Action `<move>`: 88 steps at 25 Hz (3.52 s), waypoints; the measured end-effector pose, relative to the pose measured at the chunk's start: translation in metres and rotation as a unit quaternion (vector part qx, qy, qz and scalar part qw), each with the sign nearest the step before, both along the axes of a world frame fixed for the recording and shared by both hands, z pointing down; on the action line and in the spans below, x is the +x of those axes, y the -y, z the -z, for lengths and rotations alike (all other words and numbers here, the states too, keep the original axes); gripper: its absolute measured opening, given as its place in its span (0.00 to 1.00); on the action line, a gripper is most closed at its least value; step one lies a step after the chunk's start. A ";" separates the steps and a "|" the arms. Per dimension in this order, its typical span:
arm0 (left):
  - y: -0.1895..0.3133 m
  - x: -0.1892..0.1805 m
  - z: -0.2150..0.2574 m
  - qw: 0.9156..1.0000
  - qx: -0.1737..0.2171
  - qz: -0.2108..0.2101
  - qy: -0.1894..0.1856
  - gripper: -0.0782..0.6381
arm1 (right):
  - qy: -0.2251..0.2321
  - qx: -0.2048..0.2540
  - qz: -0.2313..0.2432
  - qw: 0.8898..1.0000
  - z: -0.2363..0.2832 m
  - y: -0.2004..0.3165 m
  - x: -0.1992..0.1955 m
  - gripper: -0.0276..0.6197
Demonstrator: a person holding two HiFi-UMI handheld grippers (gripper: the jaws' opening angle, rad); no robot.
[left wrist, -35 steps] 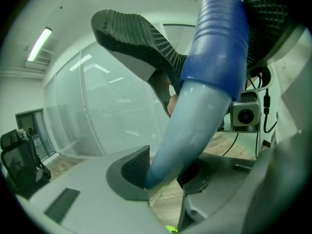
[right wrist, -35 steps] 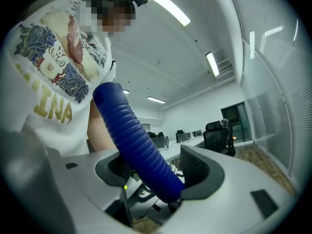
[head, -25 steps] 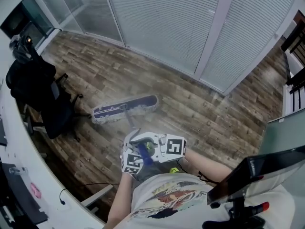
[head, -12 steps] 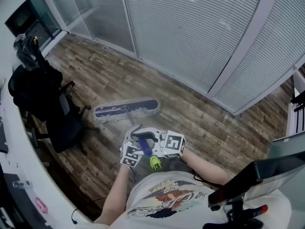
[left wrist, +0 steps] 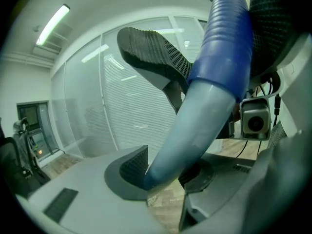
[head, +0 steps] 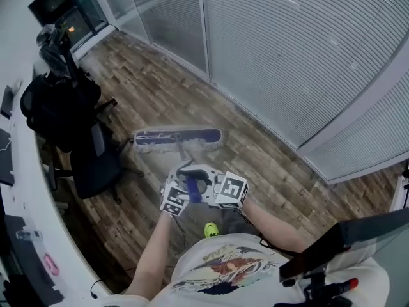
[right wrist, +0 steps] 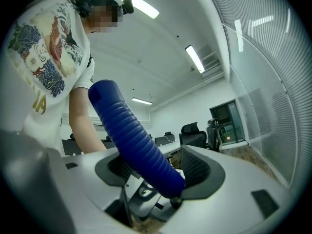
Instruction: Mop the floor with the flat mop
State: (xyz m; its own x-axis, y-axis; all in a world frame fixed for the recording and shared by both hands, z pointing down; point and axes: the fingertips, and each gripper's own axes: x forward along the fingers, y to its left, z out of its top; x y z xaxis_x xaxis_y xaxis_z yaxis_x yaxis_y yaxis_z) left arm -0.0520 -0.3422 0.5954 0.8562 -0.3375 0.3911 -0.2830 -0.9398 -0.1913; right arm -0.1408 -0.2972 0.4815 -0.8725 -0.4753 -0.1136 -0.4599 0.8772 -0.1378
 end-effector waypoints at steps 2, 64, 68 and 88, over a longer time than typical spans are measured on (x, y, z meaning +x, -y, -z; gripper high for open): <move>0.032 0.015 0.007 1.000 -0.002 0.018 -0.013 0.28 | 0.004 0.005 0.005 1.000 0.006 0.031 0.017 0.45; -0.359 -0.059 0.015 0.997 -0.027 0.004 -0.072 0.30 | -0.045 -0.031 -0.107 0.993 -0.004 -0.344 -0.061 0.45; -0.288 -0.054 0.022 0.996 -0.032 -0.001 -0.080 0.30 | -0.034 -0.051 -0.121 0.991 0.002 -0.271 -0.057 0.45; 0.020 0.010 0.025 0.995 -0.027 0.019 -0.098 0.30 | -0.019 -0.039 -0.147 0.988 0.001 0.035 0.011 0.45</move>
State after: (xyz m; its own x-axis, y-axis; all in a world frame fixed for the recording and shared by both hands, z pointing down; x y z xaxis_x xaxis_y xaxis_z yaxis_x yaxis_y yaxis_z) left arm -0.0422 -0.3618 0.5705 0.9049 -0.3536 0.2368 -0.3450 -0.9353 -0.0784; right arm -0.1303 -0.3324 0.4802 -0.6987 -0.7145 -0.0355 -0.6992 0.6925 -0.1778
